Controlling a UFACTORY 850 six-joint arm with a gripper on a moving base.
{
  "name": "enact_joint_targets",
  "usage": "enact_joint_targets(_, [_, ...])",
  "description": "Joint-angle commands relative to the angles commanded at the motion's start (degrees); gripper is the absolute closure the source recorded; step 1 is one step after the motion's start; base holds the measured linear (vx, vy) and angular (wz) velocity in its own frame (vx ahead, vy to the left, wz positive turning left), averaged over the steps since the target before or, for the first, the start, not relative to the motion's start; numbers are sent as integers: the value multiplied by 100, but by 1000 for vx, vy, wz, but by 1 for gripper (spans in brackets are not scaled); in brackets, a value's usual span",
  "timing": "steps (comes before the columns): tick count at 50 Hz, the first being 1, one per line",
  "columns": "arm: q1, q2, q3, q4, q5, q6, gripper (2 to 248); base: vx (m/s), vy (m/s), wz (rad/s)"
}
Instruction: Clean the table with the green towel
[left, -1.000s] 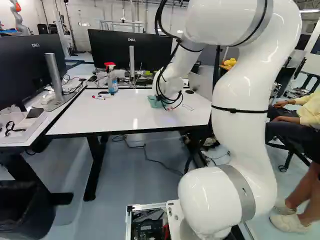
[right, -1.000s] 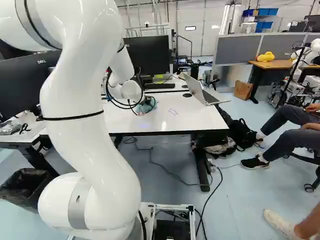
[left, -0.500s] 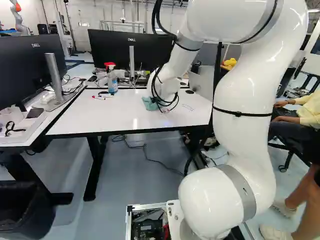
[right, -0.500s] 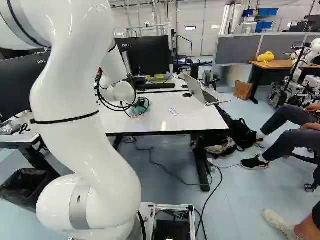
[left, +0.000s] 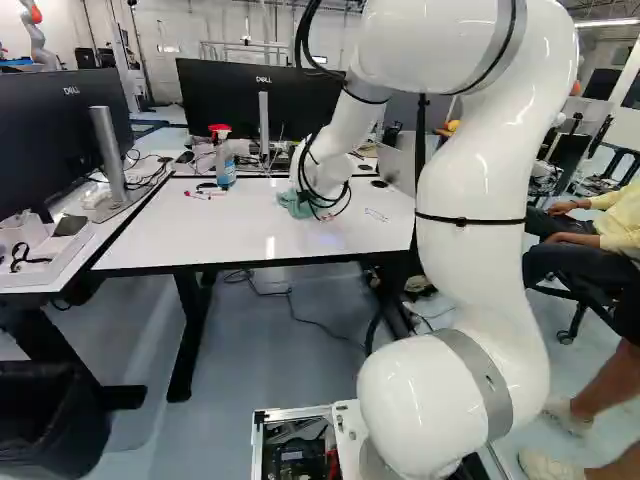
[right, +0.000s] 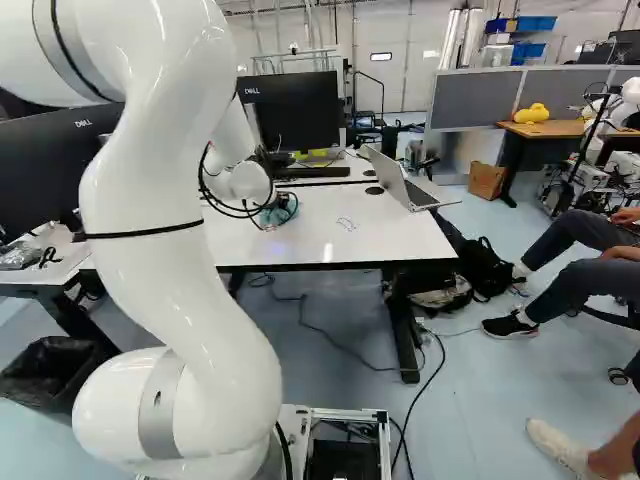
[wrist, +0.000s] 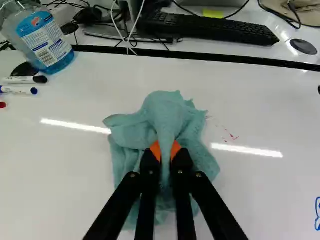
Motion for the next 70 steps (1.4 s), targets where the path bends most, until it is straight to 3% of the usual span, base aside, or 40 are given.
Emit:
enact_joint_targets(40, [-586,-539,-697,0,0,0,210,0,0,0])
enact_joint_targets(61, [-901,-418,-538,0,0,0,210,0,0,0])
enact_joint_targets(70, [-905,-244,-311,0,0,0,210,0,0,0])
